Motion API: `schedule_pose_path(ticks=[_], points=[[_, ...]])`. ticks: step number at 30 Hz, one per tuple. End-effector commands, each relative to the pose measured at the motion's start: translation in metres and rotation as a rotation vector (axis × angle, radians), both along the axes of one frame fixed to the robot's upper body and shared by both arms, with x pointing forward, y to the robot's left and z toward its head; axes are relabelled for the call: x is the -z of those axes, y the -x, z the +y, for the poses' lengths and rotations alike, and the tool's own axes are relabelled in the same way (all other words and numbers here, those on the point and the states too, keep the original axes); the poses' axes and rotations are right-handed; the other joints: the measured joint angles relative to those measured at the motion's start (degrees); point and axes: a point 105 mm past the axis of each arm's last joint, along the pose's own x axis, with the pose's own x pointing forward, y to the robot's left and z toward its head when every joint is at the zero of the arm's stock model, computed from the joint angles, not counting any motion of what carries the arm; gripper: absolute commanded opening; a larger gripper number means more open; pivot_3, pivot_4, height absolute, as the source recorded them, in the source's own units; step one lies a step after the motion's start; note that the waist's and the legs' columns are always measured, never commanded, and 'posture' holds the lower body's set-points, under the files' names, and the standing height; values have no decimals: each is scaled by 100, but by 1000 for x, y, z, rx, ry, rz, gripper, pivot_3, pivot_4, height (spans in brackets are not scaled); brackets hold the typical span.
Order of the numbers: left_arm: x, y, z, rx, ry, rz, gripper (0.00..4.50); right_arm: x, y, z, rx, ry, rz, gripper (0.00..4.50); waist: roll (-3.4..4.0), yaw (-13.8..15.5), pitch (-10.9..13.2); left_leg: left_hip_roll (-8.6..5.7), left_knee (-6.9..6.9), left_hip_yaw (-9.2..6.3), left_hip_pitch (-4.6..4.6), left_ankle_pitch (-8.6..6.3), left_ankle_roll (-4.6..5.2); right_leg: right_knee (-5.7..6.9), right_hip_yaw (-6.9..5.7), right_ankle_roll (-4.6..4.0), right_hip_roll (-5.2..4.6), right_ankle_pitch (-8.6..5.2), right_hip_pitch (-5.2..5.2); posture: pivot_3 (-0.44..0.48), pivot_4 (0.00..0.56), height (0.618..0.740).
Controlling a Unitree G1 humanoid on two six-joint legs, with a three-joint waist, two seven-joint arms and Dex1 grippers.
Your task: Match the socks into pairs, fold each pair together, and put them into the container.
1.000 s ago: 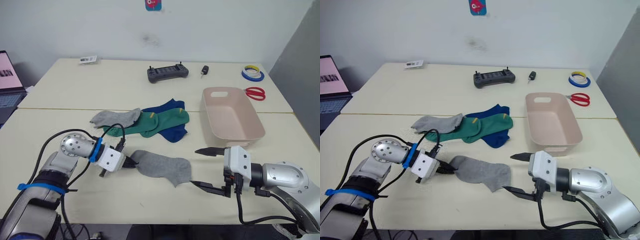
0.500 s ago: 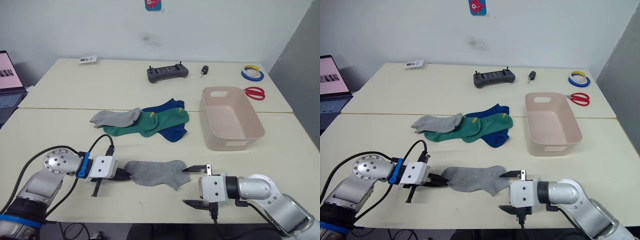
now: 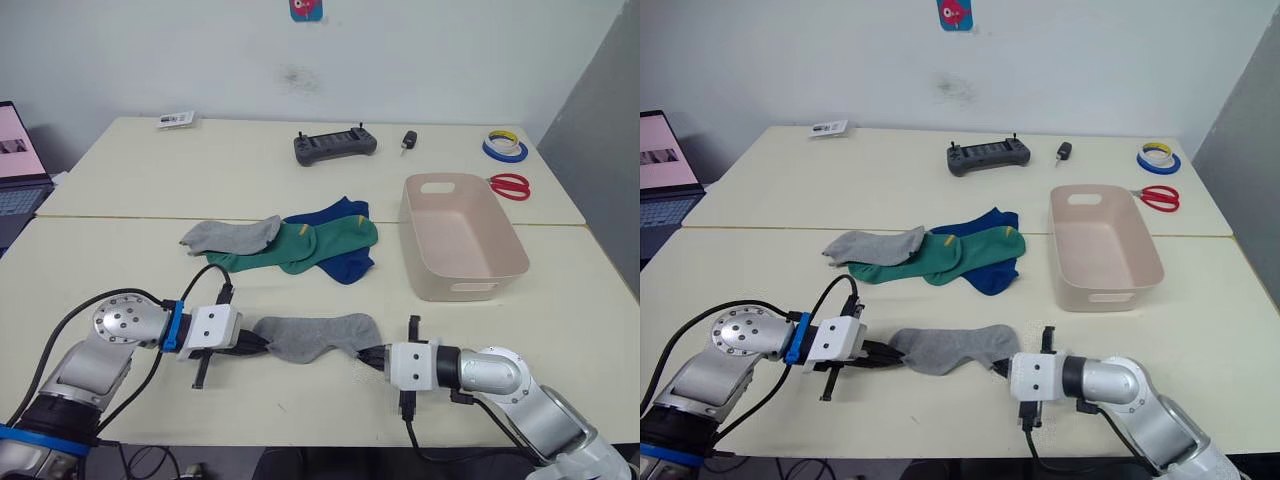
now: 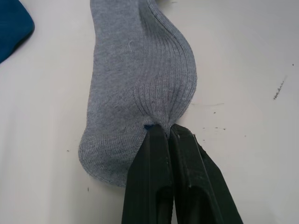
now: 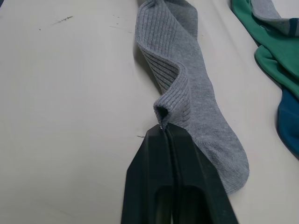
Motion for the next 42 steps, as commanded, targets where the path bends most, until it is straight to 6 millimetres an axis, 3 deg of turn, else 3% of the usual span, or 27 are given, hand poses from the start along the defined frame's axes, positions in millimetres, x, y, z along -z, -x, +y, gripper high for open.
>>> schedule_pose_path(ticks=[1, 9, 12, 14, 18, 24, 30, 37, 40, 42], points=[[-21, 12, -7, 32, 68, 85, 0, -21, 15, 4, -68, -87, 47, 50, 0, -4, 0, 0, 0, 0, -1, 0, 0, 0, 0, 0, 0, 0, 0, 0, 150, 740], [-56, 67, -1, 75, 26, 547, 0, -60, 62, -3, -195, -204, 452, 50, 0, -18, 2, 5, 0, -6, 2, 0, 0, 4, 1, -4, 0, -2, 4, 0, 150, 740], [-67, 74, 1, -31, 56, 743, 0, -68, 69, -10, -169, -224, 621, 50, 2, -11, 2, 6, -2, -8, 7, 0, 1, 1, -2, -6, 0, -4, 10, 0, 150, 740], [-61, 68, 4, -122, 66, 818, 0, -62, 61, -16, -90, -207, 703, 50, 2, -10, 2, 4, -2, -7, 8, -1, 1, 0, -2, -5, 0, -4, 10, 0, 150, 740], [-32, 47, 6, -300, 66, 911, 0, -44, 35, -20, 102, -206, 792, 50, 1, -10, 1, -3, -2, -3, 8, -1, 2, 0, 2, -5, 19, -5, 8, 0, 150, 740], [-9, 8, -9, -445, 116, 933, 0, -19, -1, -20, 284, -195, 796, 50, -4, -6, 1, 0, 3, -7, -15, -1, 2, 1, 4, -5, 29, -4, -12, 0, 150, 740], [-3, -21, -14, -511, 131, 876, 0, -19, -29, -21, 358, -200, 692, 50, -4, -14, 1, 0, 6, -4, -12, 0, 2, 4, 6, -6, 28, -4, -14, 0, 150, 740], [1, -36, -13, -546, 145, 815, 0, -26, -38, -19, 369, -224, 610, 50, -4, -10, 1, 1, 7, -8, -13, 0, 2, 6, 6, -6, 10, -4, -15, 0, 150, 740], [-9, -43, -9, -562, 196, 767, 650, -29, -39, -22, 372, -220, 553, 666, -4, -9, 1, 1, 7, -8, -12, 0, 2, 7, 6, -6, 9, -4, -14, 0, 150, 740], [-16, -45, -6, -577, 222, 751, 1317, -33, -39, -23, 364, -224, 520, 1423, -4, -10, 1, 2, 8, -9, -12, 0, 2, 6, 6, -6, 8, -4, -14, 0, 150, 740]])
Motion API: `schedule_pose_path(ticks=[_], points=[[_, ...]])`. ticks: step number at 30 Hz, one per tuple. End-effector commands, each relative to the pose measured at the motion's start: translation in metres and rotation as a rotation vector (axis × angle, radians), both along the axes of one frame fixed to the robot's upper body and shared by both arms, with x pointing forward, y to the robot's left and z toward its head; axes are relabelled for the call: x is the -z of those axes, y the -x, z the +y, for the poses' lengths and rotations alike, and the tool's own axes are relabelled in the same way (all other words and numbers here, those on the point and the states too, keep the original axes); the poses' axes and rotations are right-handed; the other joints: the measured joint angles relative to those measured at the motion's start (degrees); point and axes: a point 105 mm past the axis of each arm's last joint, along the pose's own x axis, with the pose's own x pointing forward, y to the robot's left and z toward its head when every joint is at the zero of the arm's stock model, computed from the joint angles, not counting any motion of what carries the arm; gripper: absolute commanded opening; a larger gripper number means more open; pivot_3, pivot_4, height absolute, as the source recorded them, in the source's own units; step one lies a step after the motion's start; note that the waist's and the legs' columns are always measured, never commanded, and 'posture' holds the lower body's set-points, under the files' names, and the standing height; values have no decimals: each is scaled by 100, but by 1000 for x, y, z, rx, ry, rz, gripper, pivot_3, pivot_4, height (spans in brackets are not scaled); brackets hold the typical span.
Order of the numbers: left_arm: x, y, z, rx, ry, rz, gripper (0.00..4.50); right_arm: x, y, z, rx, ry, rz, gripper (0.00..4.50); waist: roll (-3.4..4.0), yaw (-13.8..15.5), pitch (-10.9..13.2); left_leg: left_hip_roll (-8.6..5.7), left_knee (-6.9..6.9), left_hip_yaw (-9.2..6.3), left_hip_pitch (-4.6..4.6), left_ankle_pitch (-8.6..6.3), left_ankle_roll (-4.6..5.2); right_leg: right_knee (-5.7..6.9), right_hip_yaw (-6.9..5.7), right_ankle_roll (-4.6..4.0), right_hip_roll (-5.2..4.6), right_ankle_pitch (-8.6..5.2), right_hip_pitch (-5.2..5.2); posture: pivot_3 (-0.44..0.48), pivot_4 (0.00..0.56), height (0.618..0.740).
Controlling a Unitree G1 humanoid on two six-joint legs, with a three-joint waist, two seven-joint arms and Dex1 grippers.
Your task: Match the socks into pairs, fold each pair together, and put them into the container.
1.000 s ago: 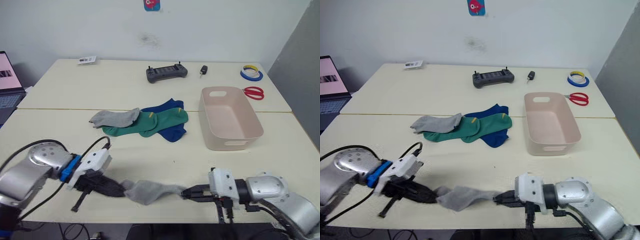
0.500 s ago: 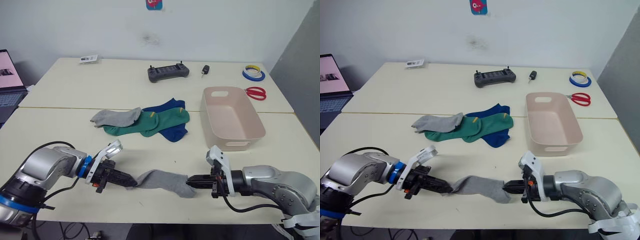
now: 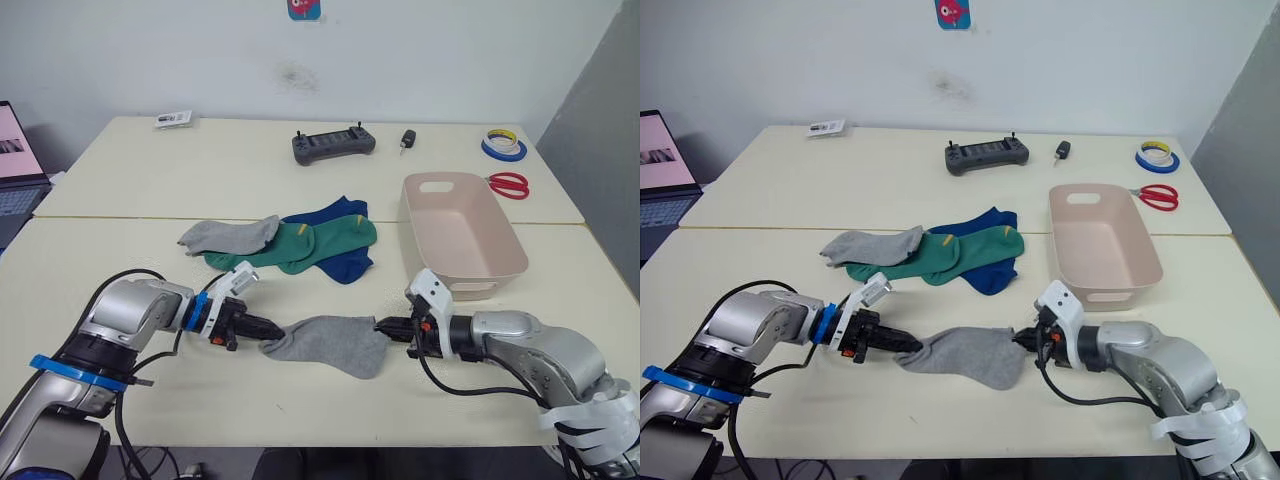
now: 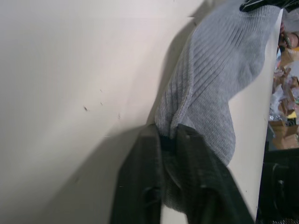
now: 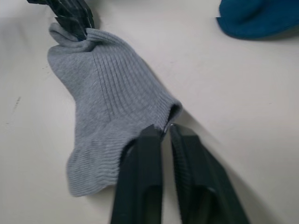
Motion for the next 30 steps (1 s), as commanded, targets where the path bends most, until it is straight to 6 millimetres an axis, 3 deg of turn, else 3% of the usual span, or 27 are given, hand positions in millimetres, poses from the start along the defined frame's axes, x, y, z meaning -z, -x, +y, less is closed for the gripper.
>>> schedule_pose_path(ticks=[1, 9, 11, 16, 20, 24, 27, 30], points=[[-22, -8, 9, -47, 29, -82, 1600, -17, 3, 1, -34, -7, -111, 1764, 0, -1, 0, 0, 0, 0, 0, 0, 0, 0, 1, 0, 0, 0, 0, 0, 150, 740], [-36, -1, 27, -138, 69, -110, 4094, -33, 14, -3, -157, 44, -324, 4490, 0, 1, 0, -1, -1, 0, 1, 0, 0, -1, 1, 0, -4, 0, 1, 0, 150, 740], [-35, 1, 29, -160, 73, -122, 4473, -34, 20, -7, -219, 67, -372, 4500, 0, 2, 0, -1, -1, -1, 0, 0, 0, -2, -1, 0, -5, 0, 2, 0, 150, 740], [-24, 6, 25, -187, 55, -146, 4473, -32, 29, -23, -298, 109, -398, 4500, 0, 10, 0, -2, 0, -1, 1, 0, 0, -3, -2, 0, -11, 0, 6, 0, 150, 740], [-17, 7, 14, -183, 64, -166, 4473, -41, 43, -24, -343, 43, -360, 4500, 0, 16, 0, -2, 0, 0, 2, 0, -1, -2, -2, 0, -12, 0, 10, 0, 150, 740], [-9, 4, 4, -193, 71, -169, 4473, -49, 43, -32, -339, 36, -366, 4500, 1, 18, -2, -2, 2, 0, 3, 1, -1, -3, -3, 0, -13, 0, 14, 0, 150, 740], [-2, 1, 0, -195, 55, -158, 3884, -52, 43, -32, -333, 33, -368, 4500, 1, 18, -2, -5, 2, 0, 6, 1, -1, -4, -3, 0, -15, 0, 17, 0, 150, 740], [2, 1, -1, -179, 42, -158, 2940, -54, 45, -29, -339, 23, -373, 4500, 1, 18, -2, -5, 2, 1, 6, 1, -1, -4, -3, 0, -14, 0, 18, 0, 150, 740]])
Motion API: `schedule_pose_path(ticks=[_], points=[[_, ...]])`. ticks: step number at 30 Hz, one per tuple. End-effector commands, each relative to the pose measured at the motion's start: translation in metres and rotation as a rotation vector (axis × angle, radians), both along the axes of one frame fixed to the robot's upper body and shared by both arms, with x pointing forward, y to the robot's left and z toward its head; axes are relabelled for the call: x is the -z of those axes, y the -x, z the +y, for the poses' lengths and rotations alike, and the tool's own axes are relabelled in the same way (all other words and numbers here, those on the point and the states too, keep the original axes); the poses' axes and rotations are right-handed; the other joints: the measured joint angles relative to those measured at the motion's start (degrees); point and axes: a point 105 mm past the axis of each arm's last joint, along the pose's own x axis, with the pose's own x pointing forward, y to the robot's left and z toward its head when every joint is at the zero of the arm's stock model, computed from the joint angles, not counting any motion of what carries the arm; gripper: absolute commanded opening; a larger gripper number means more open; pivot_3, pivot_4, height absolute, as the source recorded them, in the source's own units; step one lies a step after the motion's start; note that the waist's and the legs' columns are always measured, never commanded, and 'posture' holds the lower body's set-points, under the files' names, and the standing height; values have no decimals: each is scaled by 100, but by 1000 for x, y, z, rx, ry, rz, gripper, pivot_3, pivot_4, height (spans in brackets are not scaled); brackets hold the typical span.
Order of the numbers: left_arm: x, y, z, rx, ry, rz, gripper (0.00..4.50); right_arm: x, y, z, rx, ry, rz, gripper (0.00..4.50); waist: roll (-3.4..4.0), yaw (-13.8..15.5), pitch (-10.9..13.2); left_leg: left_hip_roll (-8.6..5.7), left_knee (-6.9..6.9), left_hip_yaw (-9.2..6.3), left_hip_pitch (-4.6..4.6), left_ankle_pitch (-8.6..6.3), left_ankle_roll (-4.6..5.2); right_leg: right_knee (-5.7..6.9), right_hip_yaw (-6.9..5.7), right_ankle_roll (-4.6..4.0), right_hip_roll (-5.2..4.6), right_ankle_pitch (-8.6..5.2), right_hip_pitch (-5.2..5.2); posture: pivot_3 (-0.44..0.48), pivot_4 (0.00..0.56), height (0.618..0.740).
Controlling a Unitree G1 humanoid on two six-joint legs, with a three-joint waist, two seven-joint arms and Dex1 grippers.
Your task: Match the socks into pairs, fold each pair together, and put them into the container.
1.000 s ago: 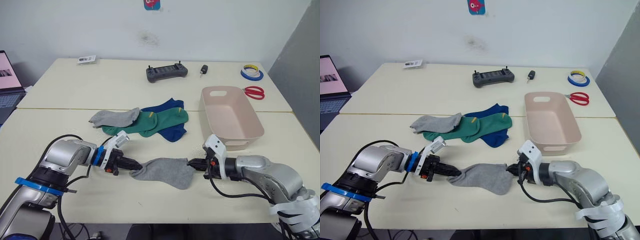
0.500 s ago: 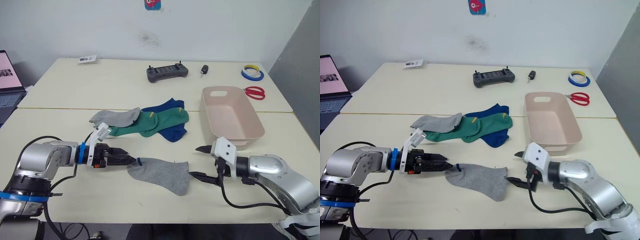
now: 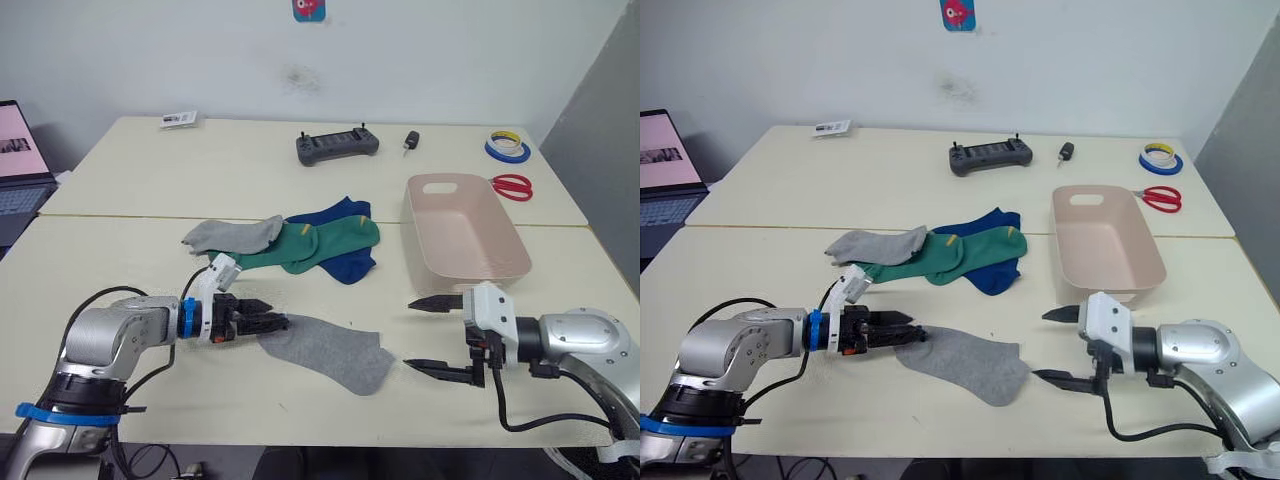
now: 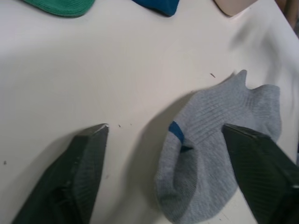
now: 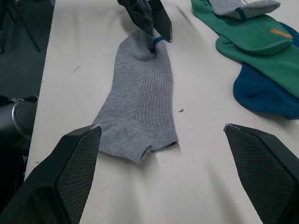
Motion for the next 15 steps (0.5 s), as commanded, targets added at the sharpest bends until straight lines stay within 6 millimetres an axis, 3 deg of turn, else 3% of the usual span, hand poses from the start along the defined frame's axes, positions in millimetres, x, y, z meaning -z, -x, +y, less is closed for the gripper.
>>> schedule_pose_path(ticks=[1, 6, 9, 15], points=[[6, 0, -5, 28, -17, 5, 2640, -13, 5, 8, -33, -26, -43, 4500, 0, 0, 0, 0, 0, 1, 0, 0, 0, -1, 1, 0, 0, 0, 0, 0, 150, 740], [4, 2, -5, 47, -11, -4, 1046, -16, 4, 11, -30, -38, -54, 4500, 0, -1, 0, 1, 0, 2, -1, 0, -1, -1, 1, 0, 0, 0, -2, 0, 150, 740], [-1, 7, 5, 18, 7, -7, 102, -17, 4, 13, -31, -43, -63, 4500, 0, -13, 0, 3, -1, 1, -1, 0, -1, -1, 1, 0, 1, 0, -3, 0, 150, 740], [-4, 18, 35, -95, -1, -2, 18, -20, 6, 22, -50, -67, -69, 4500, 0, -21, 1, 6, -3, -1, 0, 0, 0, 1, 2, 0, 3, 0, -6, 0, 150, 740]])
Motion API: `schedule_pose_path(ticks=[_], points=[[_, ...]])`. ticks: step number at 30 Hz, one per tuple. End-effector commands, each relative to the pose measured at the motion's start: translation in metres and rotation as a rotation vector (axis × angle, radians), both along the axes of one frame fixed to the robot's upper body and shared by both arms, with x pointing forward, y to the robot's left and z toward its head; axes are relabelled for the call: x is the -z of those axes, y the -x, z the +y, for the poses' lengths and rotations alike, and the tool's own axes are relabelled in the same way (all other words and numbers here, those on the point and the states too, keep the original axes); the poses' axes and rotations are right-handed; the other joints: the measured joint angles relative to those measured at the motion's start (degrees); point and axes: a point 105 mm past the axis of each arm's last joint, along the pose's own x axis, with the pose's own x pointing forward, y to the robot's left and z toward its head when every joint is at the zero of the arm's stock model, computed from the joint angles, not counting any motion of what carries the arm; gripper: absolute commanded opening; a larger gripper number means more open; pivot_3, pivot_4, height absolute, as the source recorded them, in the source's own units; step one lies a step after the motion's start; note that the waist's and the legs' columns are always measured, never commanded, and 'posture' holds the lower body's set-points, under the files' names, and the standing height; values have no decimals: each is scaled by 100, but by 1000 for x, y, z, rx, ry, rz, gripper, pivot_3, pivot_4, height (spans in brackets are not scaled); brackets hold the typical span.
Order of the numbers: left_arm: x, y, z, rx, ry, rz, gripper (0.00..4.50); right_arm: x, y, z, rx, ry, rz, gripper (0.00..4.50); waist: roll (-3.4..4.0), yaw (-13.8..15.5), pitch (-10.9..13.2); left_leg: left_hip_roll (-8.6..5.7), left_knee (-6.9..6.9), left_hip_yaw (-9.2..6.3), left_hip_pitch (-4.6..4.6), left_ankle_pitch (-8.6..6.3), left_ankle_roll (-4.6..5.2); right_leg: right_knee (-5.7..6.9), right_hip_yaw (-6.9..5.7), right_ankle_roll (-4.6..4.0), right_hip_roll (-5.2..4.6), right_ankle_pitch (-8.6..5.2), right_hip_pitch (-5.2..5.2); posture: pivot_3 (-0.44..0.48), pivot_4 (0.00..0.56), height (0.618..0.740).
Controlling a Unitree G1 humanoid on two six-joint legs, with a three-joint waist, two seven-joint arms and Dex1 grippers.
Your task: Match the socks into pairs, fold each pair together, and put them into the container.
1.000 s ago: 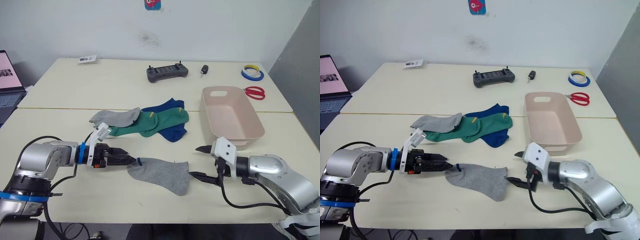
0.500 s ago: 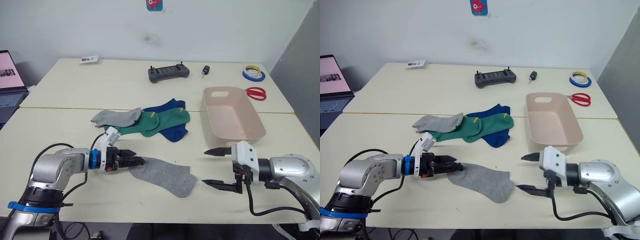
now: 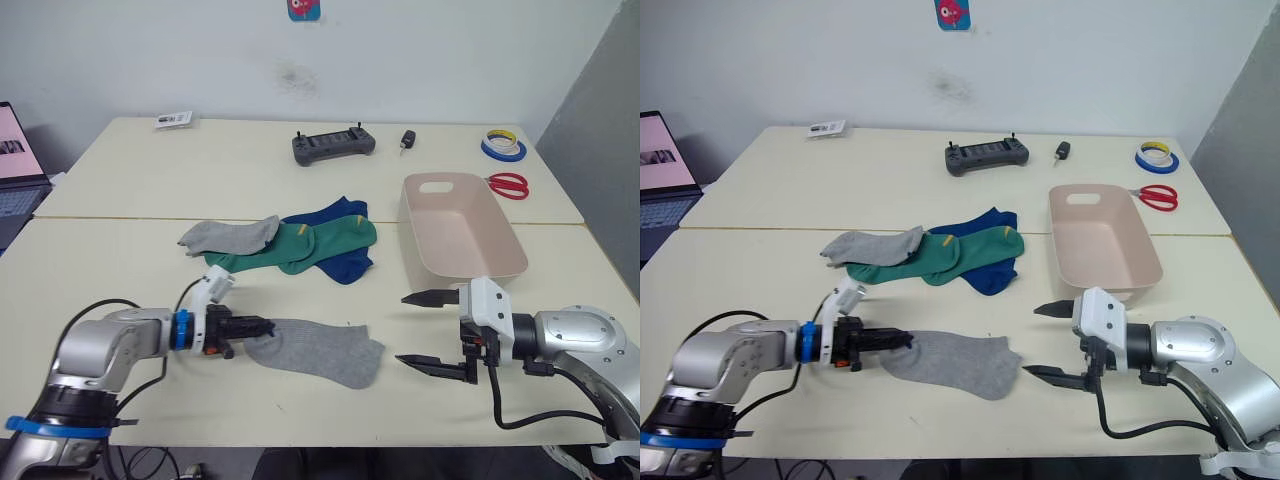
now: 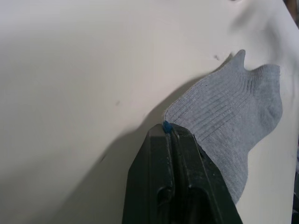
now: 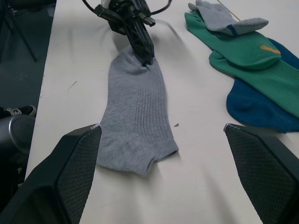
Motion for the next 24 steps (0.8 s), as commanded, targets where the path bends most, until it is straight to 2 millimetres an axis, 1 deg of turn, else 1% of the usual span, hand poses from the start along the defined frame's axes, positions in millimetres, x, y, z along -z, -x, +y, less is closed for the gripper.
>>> schedule_pose_path(ticks=[1, 6, 9, 11, 13, 15, 17, 18, 20, 22, 24], points=[[-11, 7, 14, -48, -6, -29, 18, -10, 7, 11, -46, -25, -37, 4500, 0, 5, 0, 0, 0, 1, 0, 0, 0, -1, 0, 0, -1, 0, 0, 0, 150, 740], [-3, 26, 16, -50, -4, 10, 18, -6, 9, 18, -72, -21, -33, 4500, 0, 15, 0, -3, 0, 2, -1, 0, 0, -3, 0, 0, -8, 0, 2, 0, 150, 740], [-3, 34, 17, -40, 6, 34, 18, -4, 11, 21, -87, -15, -29, 4500, 0, 15, 0, -3, -1, 1, 0, 0, 0, -2, -2, 0, -8, 0, 2, 0, 150, 740], [-4, 37, 19, -37, 4, 44, 18, -4, 12, 21, -89, -13, -28, 4500, 0, 14, 0, -3, -1, 2, 0, 0, 0, -3, -1, 0, -8, 0, 1, 0, 150, 740], [-2, 37, 26, -52, -15, 45, 18, -3, 10, 23, -81, -10, -34, 4500, 0, 15, 0, -3, -3, 2, 0, 0, 0, -3, -1, 0, -8, 0, 1, 0, 150, 740], [-1, 34, 30, -63, -33, 38, 18, 4, 5, 23, -59, 28, -57, 4500, 0, 14, 0, -2, -4, 2, 1, 0, 0, -3, -1, 0, -7, 0, 1, 0, 150, 740], [-1, 31, 30, -61, -35, 30, 18, 18, -7, 22, 7, 97, -100, 4500, 0, 14, 0, -3, -4, 2, 1, 0, 0, -3, -1, 0, -7, 0, 0, 0, 150, 740], [-1, 30, 29, -59, -33, 27, 18, 23, -14, 22, 59, 99, -87, 4500, -1, 14, -1, -3, -4, 3, 2, 0, 0, -3, -1, 0, -7, 0, -1, 0, 150, 740], [-2, 29, 28, -57, -32, 23, 18, 29, -19, 25, 120, 70, -29, 4500, -2, 13, -1, -3, -3, 2, 1, 0, 0, 0, -2, 0, -6, 0, -2, 0, 150, 740], [-1, 28, 26, -47, -33, 20, 18, 37, -16, 33, 168, -15, 123, 4500, -2, 13, -2, -3, -4, 3, -1, 0, -1, 1, 0, 0, -6, 0, -4, 0, 150, 740], [0, 28, 25, -43, -34, 19, 18, 45, -11, 40, 182, -42, 216, 4500, -1, 14, -1, 0, -8, 1, -1, 0, -1, -1, -2, 0, -5, 0, -4, 0, 150, 740]])
